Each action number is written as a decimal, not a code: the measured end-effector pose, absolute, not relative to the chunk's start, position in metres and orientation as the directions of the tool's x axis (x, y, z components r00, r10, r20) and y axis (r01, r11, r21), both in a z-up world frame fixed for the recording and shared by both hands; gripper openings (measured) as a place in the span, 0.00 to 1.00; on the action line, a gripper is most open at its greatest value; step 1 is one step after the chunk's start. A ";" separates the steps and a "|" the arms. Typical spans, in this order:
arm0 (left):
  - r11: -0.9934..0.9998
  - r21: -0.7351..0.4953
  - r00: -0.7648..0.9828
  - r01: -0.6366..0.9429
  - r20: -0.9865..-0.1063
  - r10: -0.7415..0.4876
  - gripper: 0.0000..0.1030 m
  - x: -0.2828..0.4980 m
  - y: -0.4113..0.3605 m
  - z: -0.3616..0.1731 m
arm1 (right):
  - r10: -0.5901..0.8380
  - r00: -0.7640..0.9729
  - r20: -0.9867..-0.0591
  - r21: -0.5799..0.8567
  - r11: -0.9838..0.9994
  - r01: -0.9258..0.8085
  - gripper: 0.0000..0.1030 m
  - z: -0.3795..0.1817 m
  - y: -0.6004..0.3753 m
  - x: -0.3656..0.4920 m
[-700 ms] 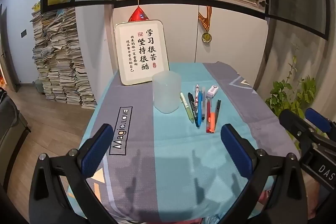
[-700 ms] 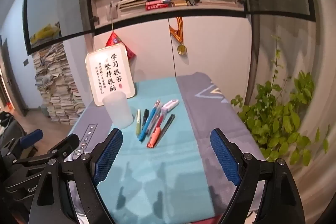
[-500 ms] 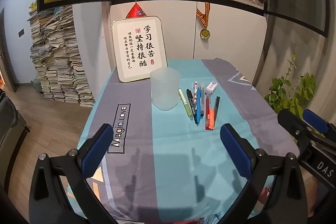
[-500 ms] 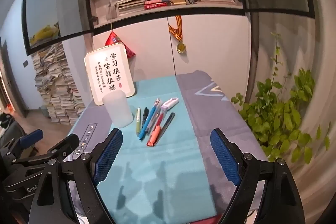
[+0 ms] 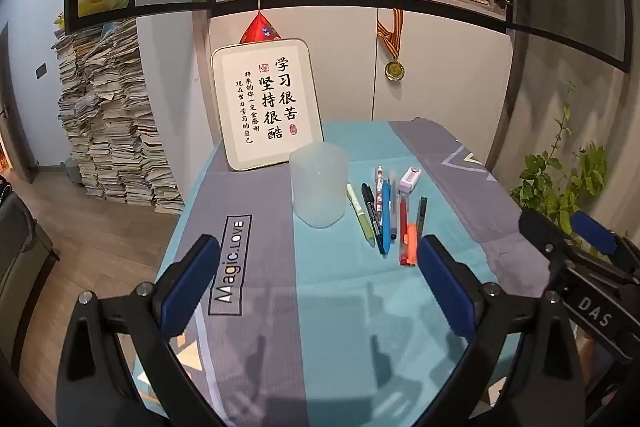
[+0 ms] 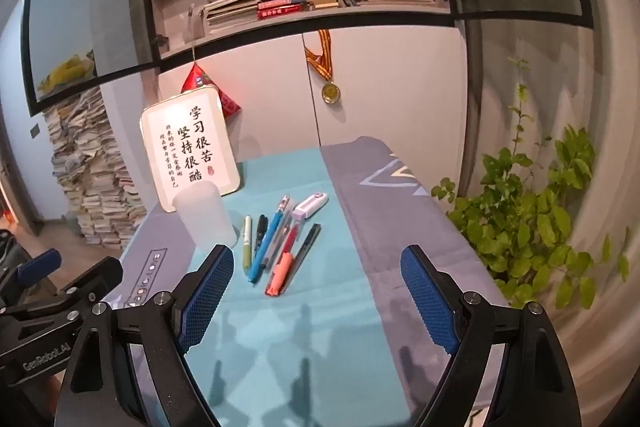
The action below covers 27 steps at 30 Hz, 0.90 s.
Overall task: Organize stationery
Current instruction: 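Move both grippers toward the row of pens beside the frosted cup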
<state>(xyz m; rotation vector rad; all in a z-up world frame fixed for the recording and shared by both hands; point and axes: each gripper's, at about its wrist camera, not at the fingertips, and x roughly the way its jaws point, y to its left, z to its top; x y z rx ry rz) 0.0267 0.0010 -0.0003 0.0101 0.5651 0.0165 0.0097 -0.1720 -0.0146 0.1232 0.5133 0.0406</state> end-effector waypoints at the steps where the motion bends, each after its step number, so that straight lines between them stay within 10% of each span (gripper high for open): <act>1: 1.000 0.014 0.842 -0.012 -0.538 0.017 0.96 0.030 0.002 0.001 | 0.075 0.868 -0.490 0.132 0.991 -0.011 0.84 -0.016 -0.173 0.013; 19: 0.995 0.095 0.839 -0.033 -0.539 0.080 0.94 0.069 0.007 0.000 | 0.139 0.863 -0.486 0.163 0.984 -0.067 0.84 -0.036 -0.152 0.086; 27: 0.999 0.027 0.818 -0.023 -0.574 0.034 0.94 0.062 -0.002 -0.004 | 0.175 0.853 -0.492 0.180 0.979 -0.098 0.60 -0.031 -0.164 0.071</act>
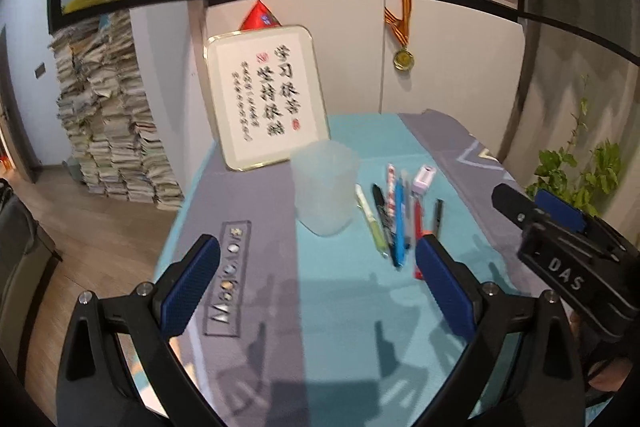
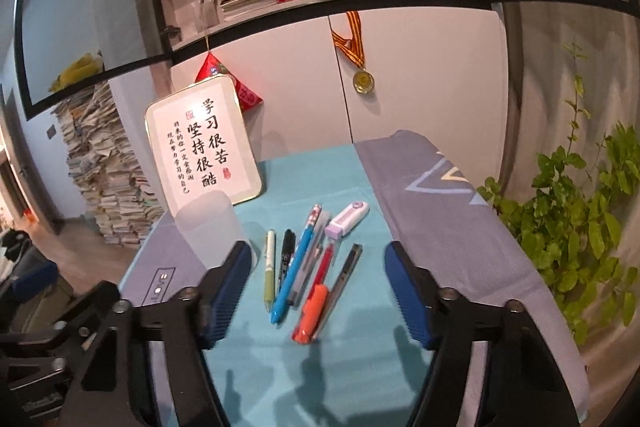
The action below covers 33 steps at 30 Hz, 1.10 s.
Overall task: Organize stationery
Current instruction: 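Move both grippers toward the row of pens beside the frosted cup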
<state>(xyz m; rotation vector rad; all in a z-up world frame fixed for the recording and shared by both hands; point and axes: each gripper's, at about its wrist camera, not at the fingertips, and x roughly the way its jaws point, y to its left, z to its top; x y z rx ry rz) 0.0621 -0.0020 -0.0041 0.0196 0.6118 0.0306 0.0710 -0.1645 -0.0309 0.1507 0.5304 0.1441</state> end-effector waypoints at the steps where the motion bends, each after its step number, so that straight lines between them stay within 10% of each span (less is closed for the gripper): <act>1: 1.000 0.023 0.819 -0.020 -0.573 0.029 0.94 0.061 -0.004 -0.004 | 0.168 0.854 -0.492 0.175 0.980 -0.092 0.60 -0.030 -0.170 0.066; 33: 0.999 0.015 0.801 0.029 -0.599 -0.014 0.95 0.088 -0.045 -0.029 | 0.200 0.802 -0.562 0.177 0.977 -0.120 0.55 -0.054 -0.212 0.080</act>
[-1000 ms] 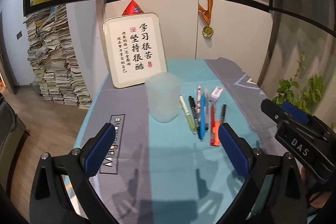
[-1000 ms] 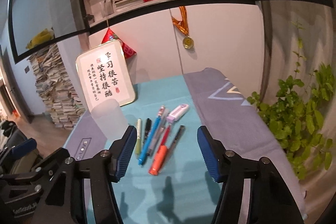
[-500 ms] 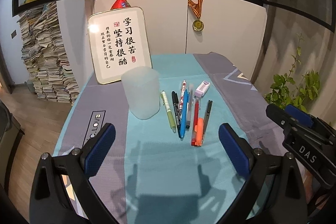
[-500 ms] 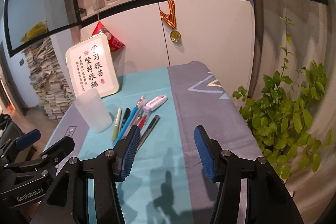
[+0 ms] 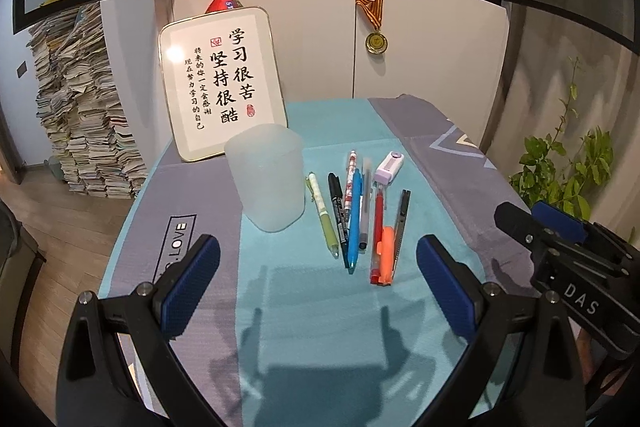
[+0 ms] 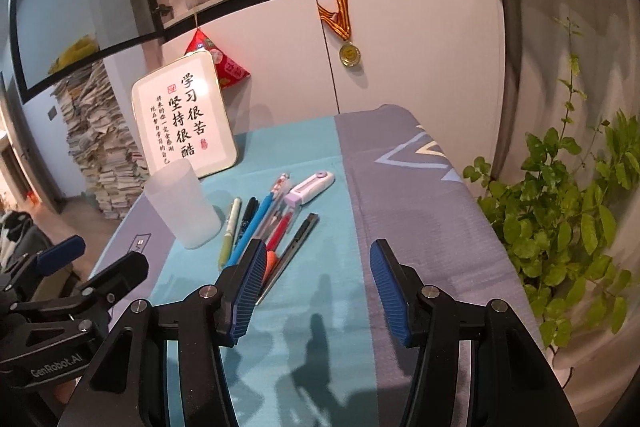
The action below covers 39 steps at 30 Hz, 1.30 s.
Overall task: Organize stationery
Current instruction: 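Move both grippers toward the row of pens beside the frosted cup, then grasp the green pen with the left gripper while the right gripper grasps the black utility knife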
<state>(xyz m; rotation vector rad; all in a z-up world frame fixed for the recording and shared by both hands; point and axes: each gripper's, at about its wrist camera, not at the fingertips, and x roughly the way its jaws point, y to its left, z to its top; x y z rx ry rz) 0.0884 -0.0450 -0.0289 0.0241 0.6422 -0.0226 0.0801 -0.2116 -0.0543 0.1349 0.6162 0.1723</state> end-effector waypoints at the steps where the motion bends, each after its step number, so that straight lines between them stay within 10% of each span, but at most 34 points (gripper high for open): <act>1: 0.999 0.015 0.801 0.030 -0.598 -0.015 0.95 0.089 -0.046 -0.029 | 0.191 0.806 -0.561 0.178 0.978 -0.108 0.55 -0.055 -0.213 0.081; 30: 0.997 0.011 0.769 0.079 -0.637 -0.054 0.89 0.122 -0.041 -0.045 | 0.158 0.688 -0.708 0.153 0.986 -0.069 0.55 -0.086 -0.202 0.146; 39: 0.992 -0.037 0.694 0.125 -0.711 -0.114 0.44 0.145 -0.029 -0.069 | 0.122 0.639 -0.759 0.127 0.991 -0.039 0.55 -0.104 -0.196 0.172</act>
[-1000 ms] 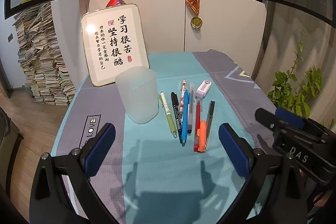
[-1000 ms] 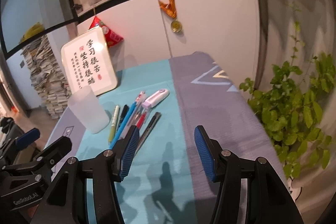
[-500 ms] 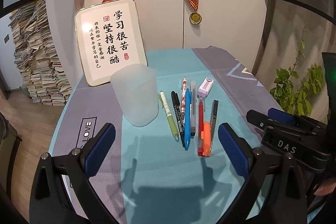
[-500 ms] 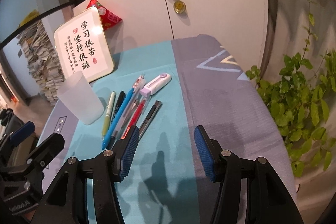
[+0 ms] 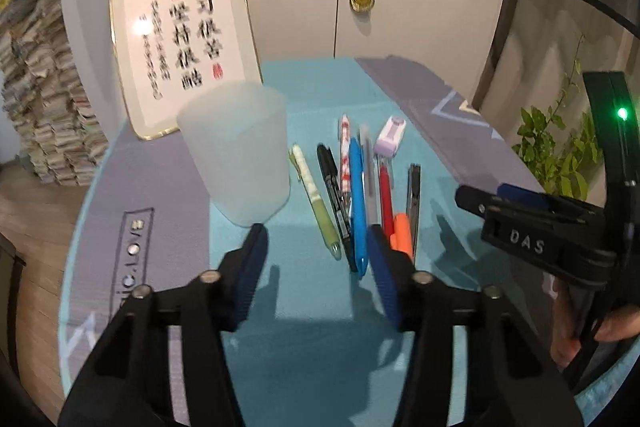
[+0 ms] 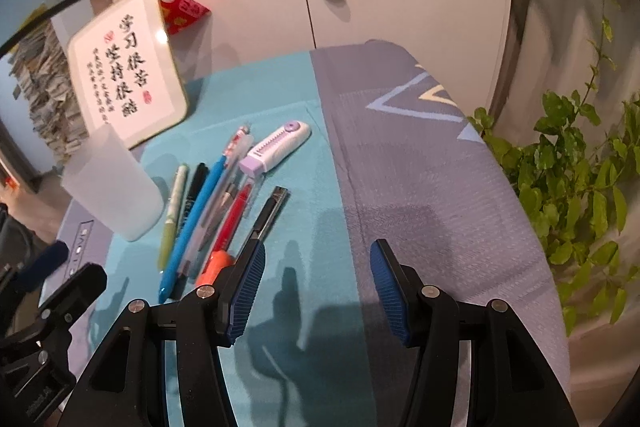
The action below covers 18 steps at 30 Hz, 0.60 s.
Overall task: Organize stationery
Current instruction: 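Grasp the green pen with the left gripper while the right gripper grasps the black utility knife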
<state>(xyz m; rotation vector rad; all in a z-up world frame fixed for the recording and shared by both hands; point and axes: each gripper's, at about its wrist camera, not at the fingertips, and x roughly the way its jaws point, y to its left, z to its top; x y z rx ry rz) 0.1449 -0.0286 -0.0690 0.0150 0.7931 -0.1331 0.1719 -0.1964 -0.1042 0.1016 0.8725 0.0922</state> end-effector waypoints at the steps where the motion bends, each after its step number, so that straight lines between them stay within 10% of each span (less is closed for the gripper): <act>1: 0.991 -0.036 0.691 0.127 -0.714 -0.115 0.44 0.146 -0.028 -0.071 | 0.123 0.633 -0.764 0.125 0.991 -0.041 0.55 -0.107 -0.194 0.177; 18: 0.994 -0.030 0.594 0.108 -0.800 -0.089 0.28 0.196 -0.036 -0.106 | 0.100 0.589 -0.802 0.041 0.993 -0.111 0.50 -0.130 -0.155 0.208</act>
